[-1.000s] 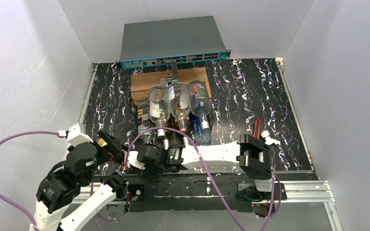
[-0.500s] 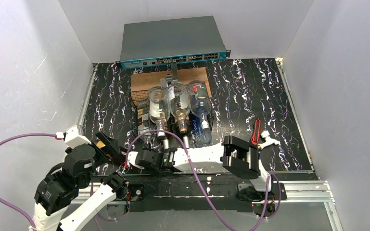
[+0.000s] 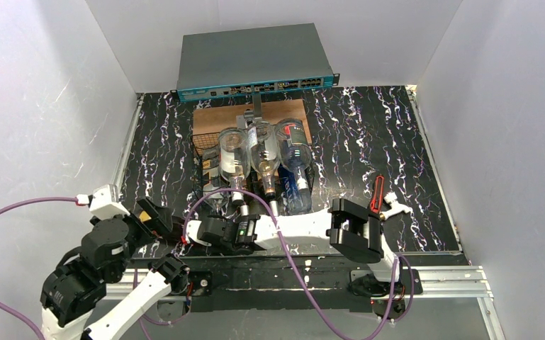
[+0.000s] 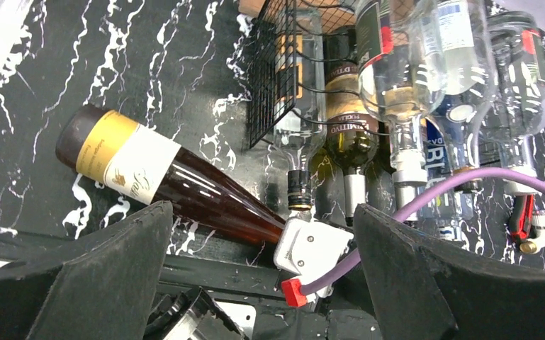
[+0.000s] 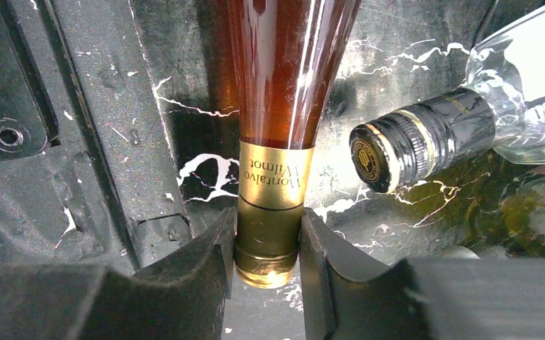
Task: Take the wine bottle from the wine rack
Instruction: Adjust the wine bottle at the center of the board.
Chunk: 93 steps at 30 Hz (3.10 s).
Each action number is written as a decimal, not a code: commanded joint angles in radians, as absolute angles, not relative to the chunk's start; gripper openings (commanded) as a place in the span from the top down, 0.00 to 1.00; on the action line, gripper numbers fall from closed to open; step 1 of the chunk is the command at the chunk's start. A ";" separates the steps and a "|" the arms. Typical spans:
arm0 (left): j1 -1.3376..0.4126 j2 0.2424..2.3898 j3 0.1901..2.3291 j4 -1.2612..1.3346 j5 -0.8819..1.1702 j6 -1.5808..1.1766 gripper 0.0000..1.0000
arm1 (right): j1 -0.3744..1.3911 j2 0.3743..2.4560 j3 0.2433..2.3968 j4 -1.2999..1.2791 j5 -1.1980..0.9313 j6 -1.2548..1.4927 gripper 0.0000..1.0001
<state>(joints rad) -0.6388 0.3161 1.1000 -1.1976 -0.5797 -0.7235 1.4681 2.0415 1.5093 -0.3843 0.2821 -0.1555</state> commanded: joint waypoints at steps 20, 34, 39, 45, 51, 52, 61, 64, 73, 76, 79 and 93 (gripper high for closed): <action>-0.640 0.258 1.223 -0.994 -0.010 0.093 0.02 | 1.383 1.861 1.643 -0.439 0.139 -0.241 0.99; -0.640 0.288 1.130 -1.034 0.227 0.183 0.05 | 1.312 1.860 1.684 -0.447 0.028 -0.236 0.99; -0.640 0.280 1.115 -1.033 0.194 0.102 0.03 | 1.283 1.868 1.700 -0.449 -0.043 -0.216 0.99; -0.640 0.263 1.063 -1.016 0.058 -0.306 0.02 | 1.263 1.880 1.717 -0.455 -0.077 -0.197 0.99; -0.640 0.172 1.000 -0.995 -0.088 -0.636 0.02 | 1.259 1.890 1.723 -0.456 -0.094 -0.184 0.99; -0.640 0.159 1.000 -0.999 -0.119 -0.683 0.02 | 1.259 1.892 1.724 -0.456 -0.094 -0.184 0.99; -0.640 0.157 0.982 -1.274 -0.373 -1.446 0.02 | 1.258 1.914 1.737 -0.460 -0.085 -0.169 0.99; -0.640 0.174 0.943 -1.335 -0.392 -1.649 0.02 | 1.258 1.913 1.747 -0.463 -0.084 -0.167 0.99; -0.640 0.147 0.853 -1.377 -0.551 -1.970 0.02 | 1.258 1.912 1.760 -0.464 -0.096 -0.163 0.99; -0.640 0.197 0.801 -1.345 -0.520 -2.069 0.02 | 1.258 1.921 1.774 -0.471 -0.105 -0.159 0.99; -0.640 0.260 0.766 -1.309 -0.466 -2.123 0.02 | 1.258 1.922 1.777 -0.472 -0.109 -0.155 0.99; -0.639 0.297 0.630 -1.147 -0.492 -2.207 0.02 | 1.258 1.927 1.793 -0.480 -0.125 -0.151 0.99</action>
